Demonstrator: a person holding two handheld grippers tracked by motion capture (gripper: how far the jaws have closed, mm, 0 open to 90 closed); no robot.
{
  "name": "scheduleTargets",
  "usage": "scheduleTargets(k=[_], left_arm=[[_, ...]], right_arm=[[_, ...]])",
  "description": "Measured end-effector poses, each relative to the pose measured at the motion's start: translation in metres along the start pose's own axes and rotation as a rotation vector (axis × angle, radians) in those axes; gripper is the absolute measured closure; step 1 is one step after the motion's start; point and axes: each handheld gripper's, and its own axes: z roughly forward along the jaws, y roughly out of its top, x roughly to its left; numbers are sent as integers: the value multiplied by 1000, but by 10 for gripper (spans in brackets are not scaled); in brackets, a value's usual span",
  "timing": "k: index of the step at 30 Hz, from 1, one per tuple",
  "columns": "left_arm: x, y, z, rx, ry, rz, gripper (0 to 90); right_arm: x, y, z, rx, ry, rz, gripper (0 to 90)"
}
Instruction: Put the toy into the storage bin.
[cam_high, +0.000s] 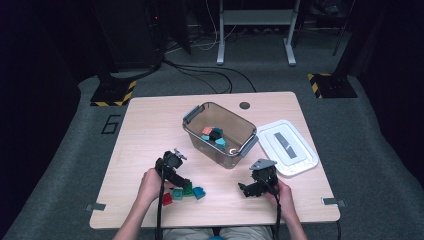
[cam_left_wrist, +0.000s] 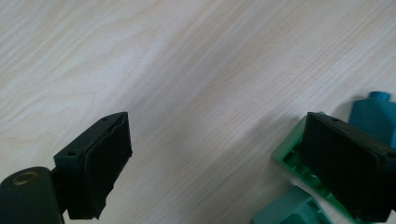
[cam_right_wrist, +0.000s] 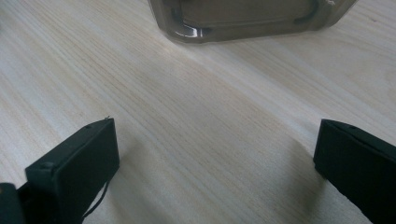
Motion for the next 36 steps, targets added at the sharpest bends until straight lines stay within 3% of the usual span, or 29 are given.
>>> scheduleTargets(k=[12, 18, 21, 25, 28, 36], left_arm=[[19, 3, 7, -18, 41, -60, 88], [29, 9, 6, -29, 42, -87, 91], [26, 11, 0, -42, 36, -75, 85], [14, 12, -5, -51, -4, -39, 64], [9, 13, -3, -34, -20, -14, 49], [4, 10, 9, 15, -33, 1, 22]], right_arm=[[0, 0, 0, 0, 0, 0, 0], [0, 0, 0, 0, 0, 0, 0], [0, 0, 0, 1, 0, 1, 0], [0, 0, 0, 0, 0, 0, 0], [0, 0, 0, 0, 0, 0, 0], [0, 0, 0, 0, 0, 0, 0]])
